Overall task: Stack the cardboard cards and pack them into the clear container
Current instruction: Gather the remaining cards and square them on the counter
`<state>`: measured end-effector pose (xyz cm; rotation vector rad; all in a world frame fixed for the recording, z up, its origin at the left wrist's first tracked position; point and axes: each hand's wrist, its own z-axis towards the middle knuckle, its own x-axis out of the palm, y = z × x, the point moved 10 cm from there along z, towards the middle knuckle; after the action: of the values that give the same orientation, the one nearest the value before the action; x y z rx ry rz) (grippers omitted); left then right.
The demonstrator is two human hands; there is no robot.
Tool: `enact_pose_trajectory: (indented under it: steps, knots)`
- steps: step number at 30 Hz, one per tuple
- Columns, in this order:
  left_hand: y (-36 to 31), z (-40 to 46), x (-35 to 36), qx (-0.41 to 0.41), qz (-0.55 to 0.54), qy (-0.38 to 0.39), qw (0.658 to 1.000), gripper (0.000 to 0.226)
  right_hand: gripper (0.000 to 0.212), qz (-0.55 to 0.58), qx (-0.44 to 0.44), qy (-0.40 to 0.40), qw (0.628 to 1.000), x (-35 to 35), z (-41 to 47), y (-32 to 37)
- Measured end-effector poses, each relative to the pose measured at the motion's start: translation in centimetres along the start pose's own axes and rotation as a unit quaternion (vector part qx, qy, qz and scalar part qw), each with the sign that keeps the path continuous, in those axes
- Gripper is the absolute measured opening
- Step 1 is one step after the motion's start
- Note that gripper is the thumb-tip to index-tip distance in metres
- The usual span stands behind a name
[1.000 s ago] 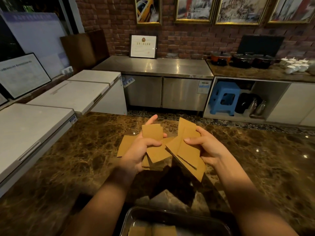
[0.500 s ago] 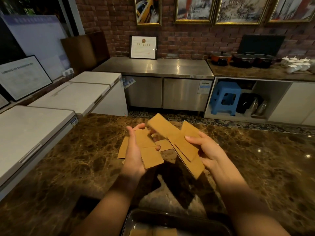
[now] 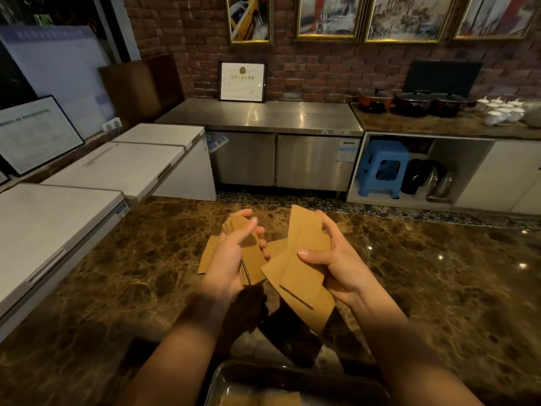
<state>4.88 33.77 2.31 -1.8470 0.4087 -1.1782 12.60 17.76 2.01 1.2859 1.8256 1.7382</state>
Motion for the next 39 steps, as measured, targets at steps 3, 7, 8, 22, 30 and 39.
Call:
enact_pose_trajectory:
  steps: [3, 7, 8, 22, 30, 39]
  knots:
    - [1.5, -0.6, 2.1, -0.052, 0.089, 0.076, 0.992, 0.029, 0.106, -0.053, -0.019, 0.019, 0.998, 0.6, 0.2, 0.4]
    - [1.7, -0.5, 3.0, -0.034, 0.155, 0.074, 0.985, 0.029, 0.088, -0.119, -0.038, 0.008, 0.992, 1.2, 0.2, 0.8]
    - [1.5, -0.3, 2.7, -0.020, 0.153, 0.057, 0.986, 0.030, 0.082, -0.152, -0.044, -0.007, 0.987, 1.1, 0.3, 1.0]
    - [0.8, 0.4, -2.1, -0.027, -0.010, -0.056, 0.998, 0.039, 0.047, 0.071, 0.040, 0.057, 0.995, -0.9, -0.1, 0.0]
    - [2.4, 0.3, 0.4, -0.020, 0.131, -0.017, 0.991, 0.070, 0.057, 0.129, 0.064, 0.129, 0.981, 1.9, -0.3, -0.8]
    - [3.2, -0.6, 1.6, -0.051, 0.011, 0.076, 0.996, 0.044, 0.055, 0.113, 0.075, 0.113, 0.984, 1.9, -0.7, -0.8]
